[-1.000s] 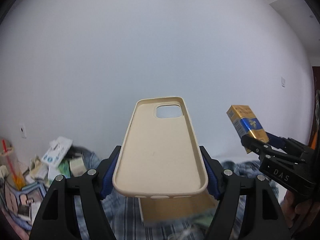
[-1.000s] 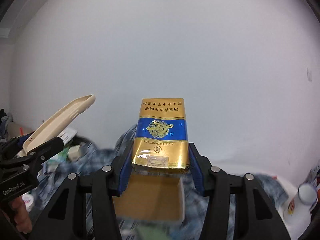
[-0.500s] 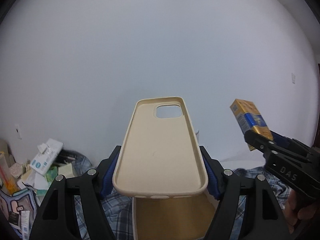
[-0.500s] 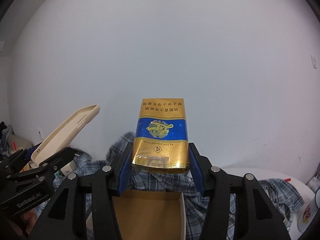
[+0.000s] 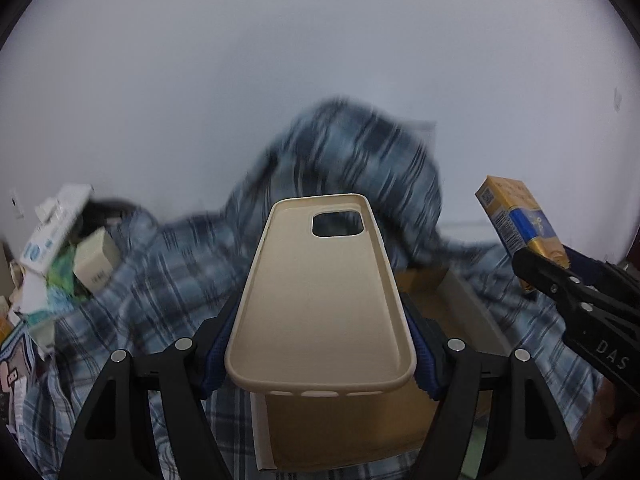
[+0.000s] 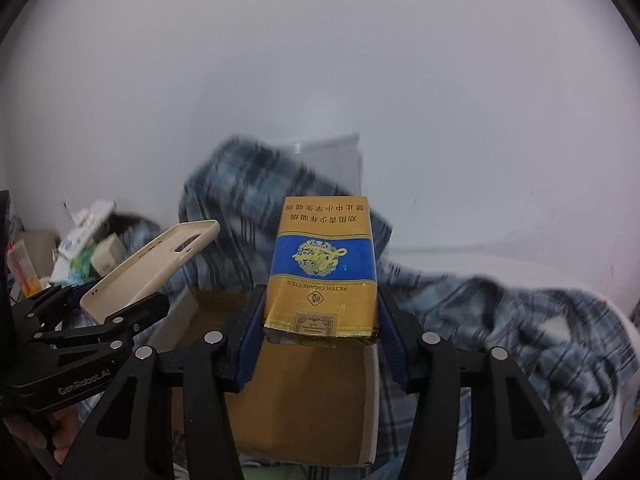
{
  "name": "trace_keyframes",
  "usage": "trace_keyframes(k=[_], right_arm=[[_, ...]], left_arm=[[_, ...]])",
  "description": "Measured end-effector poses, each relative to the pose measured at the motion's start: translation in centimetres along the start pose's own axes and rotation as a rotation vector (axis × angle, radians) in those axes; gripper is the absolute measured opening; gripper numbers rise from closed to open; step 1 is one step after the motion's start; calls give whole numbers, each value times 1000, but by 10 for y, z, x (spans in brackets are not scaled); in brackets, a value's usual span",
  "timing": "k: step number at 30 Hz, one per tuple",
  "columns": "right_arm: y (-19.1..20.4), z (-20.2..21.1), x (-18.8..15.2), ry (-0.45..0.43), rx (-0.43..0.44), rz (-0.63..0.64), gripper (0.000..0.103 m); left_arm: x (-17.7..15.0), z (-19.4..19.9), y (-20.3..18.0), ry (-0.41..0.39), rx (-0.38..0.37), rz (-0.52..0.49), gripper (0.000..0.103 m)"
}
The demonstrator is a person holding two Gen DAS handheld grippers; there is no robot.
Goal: Organize soft objects
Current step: 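Carry the phone case and cigarette pack over the white box with both tools, then release the phone case into the box with the left tool while the right tool releases the pack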
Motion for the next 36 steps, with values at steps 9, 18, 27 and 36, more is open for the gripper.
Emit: trace_keyframes(k=[9,18,27,36], right_arm=[[-7,-36,-41,212,34,17,51],[-1,-48,-56,290,50,51,51],[1,-48,-55,292,48,57,51],[1,-50,-56,299,52,63,52]], left_arm=[[-37,-54,4,225,9,24,75],[-46,-67,6,286,18,2,75],[-52,-50,-4,279,17,5,75],[-55,-58,-11,335,53,-20,75]])
Point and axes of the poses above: each gripper's, at about its wrist camera, not at the fingertips, and z roughly against the way its jaws point, y to its left, x to its top, the point moved 3 cm from there along -z, roughly the way its jaws point, and after that the axes turned 6 degrees about -x, right-handed, at the moved point
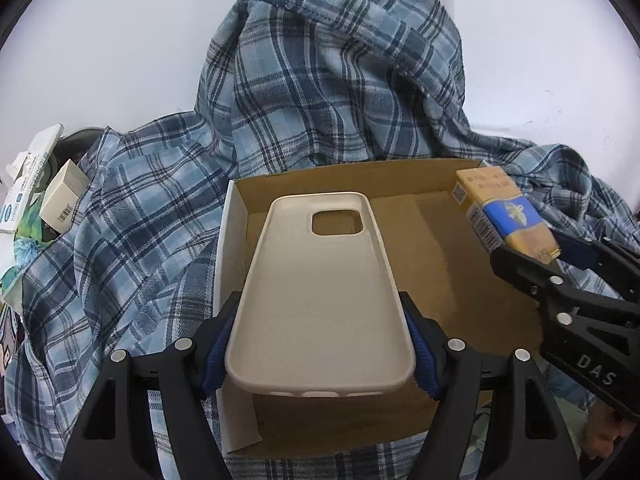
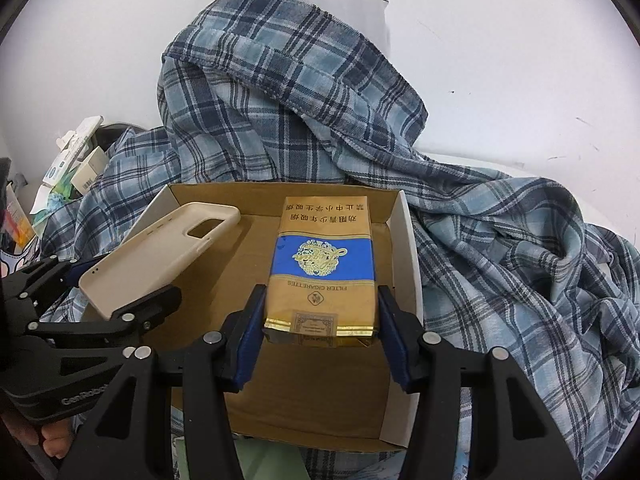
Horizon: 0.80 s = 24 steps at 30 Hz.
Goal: Organize soft objects
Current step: 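Release the phone case into the box with the left tool while the right tool releases the pack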
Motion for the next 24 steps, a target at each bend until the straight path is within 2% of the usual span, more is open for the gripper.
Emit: trace_keyframes(k=[4,7,8,9,10,13,18,21,24], right_arm=[[0,0,0,3,2,1,52],[0,0,0,2,1,-1,53],[0,1,0,1,0,-2,53],[-1,1,0,-1,-1,-4,53],[-1,1,0,-2,-1,-5,54],[-2,2,0,-5,1,-10,53],[0,3,0,-8,5,-4,54],[3,4,-1,-11,12,6,54],[7,4,-3,-15,15,17,56]], left_arm=[[0,-4,-1,29,-12,0,75],[1,-2,-3,14,-21,-4,75],[2,1,-3,-4,-21,-4,81],[3,5,-4,-31,-22,-2,91],[5,10,-4,-63,-22,-1,93],[11,29,-2,-165,-8,5,93],[18,56,4,-301,-44,19,94],[21,72,3,-375,-32,7,103],[21,85,4,-443,10,7,103]])
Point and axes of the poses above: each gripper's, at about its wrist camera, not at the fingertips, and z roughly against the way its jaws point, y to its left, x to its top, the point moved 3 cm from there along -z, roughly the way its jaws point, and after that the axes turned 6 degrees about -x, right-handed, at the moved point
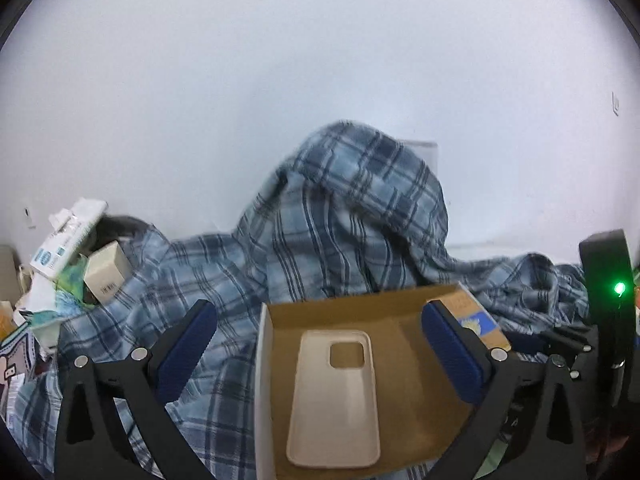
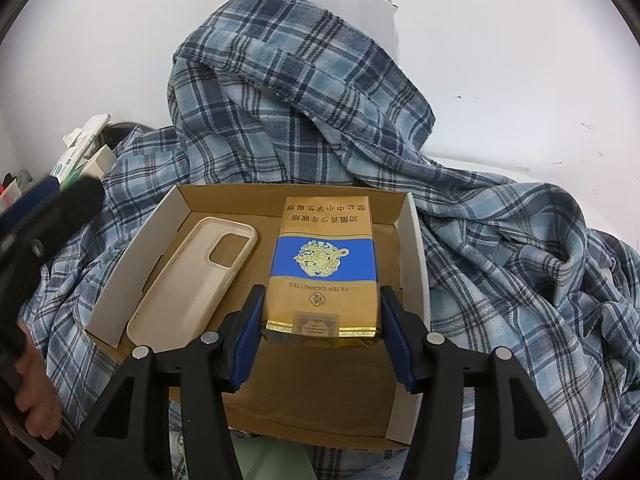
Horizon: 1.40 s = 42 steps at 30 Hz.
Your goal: Organize soft objects
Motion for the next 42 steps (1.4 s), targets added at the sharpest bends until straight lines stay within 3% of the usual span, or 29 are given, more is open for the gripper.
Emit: trace_keyframes(k=[1,3,4,14,21,25,32,37,42], right_arm=[[1,0,0,0,3,3,59],[3,-2,-1,8,15,5,89],[3,-3,-2,6,8,0,93],[-2,14,4,-34,-6,-34,94],[-3,72,24,-171,-15,-34,94],[-5,110,21,-230,2,-33,94],[-3,168,-16,-330,-12,-53,94],[-4,205,-53,-463,-122,-82,99],[-10,210,-81,-445,-129,-103,99]], left_arm=[[1,1,-1,-7,-11,-2,103],[2,1,-1,1,-29,-5,103],[2,1,-1,3,-24,-1,103],[12,18,1,-59,-51,28,103],[47,72,-8,-182,-76,-5,103],[55,107,-14,-217,-149,4,103],[44,154,-28,-234,-146,-32,103],[21,181,-28,-244,-151,-37,103],[-11,187,-21,-204,-161,-4,103]])
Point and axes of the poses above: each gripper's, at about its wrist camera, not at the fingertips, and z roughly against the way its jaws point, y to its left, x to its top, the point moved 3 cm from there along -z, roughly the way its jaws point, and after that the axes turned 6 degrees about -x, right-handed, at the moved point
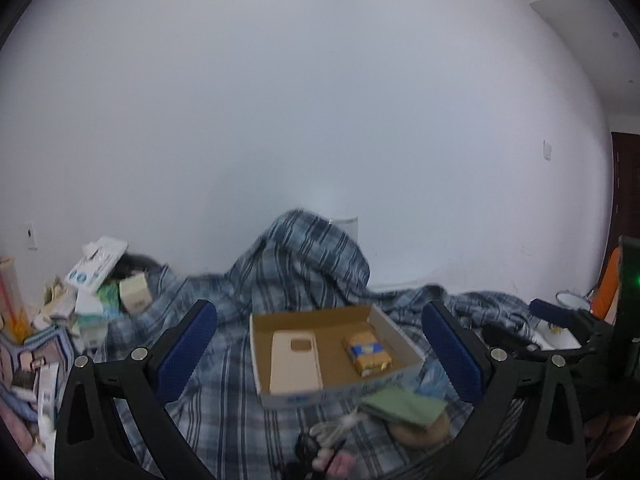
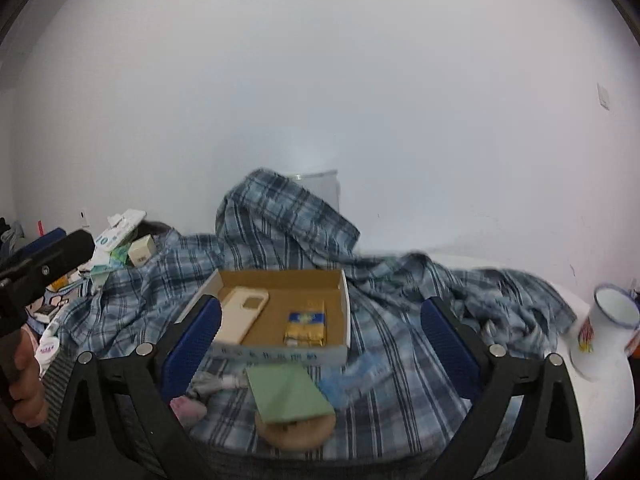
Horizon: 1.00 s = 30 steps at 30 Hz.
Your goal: Organize soft objects
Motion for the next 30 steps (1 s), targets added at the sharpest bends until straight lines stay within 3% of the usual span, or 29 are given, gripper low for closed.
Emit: trace_keyframes(k=[7,13,24,26,30], right_arm=[[-7,-2,-33,71,-27,10,99],[-8,-10,-49,100,-26,21,99],[-8,-25,-64,159,-18,47,100],[-8,-26,-64,162,-14,44,100],[-7,-28,-65,174,-9,45,99]], left_arm=[[-47,4,5,92,-2,51,103],[-72,-4,6,145,6,33,103],[-84,-19,14,201,-49,81,103],[-85,-20,14,217,-65,76,100],[-90,-29,11,302,-131,56,84]])
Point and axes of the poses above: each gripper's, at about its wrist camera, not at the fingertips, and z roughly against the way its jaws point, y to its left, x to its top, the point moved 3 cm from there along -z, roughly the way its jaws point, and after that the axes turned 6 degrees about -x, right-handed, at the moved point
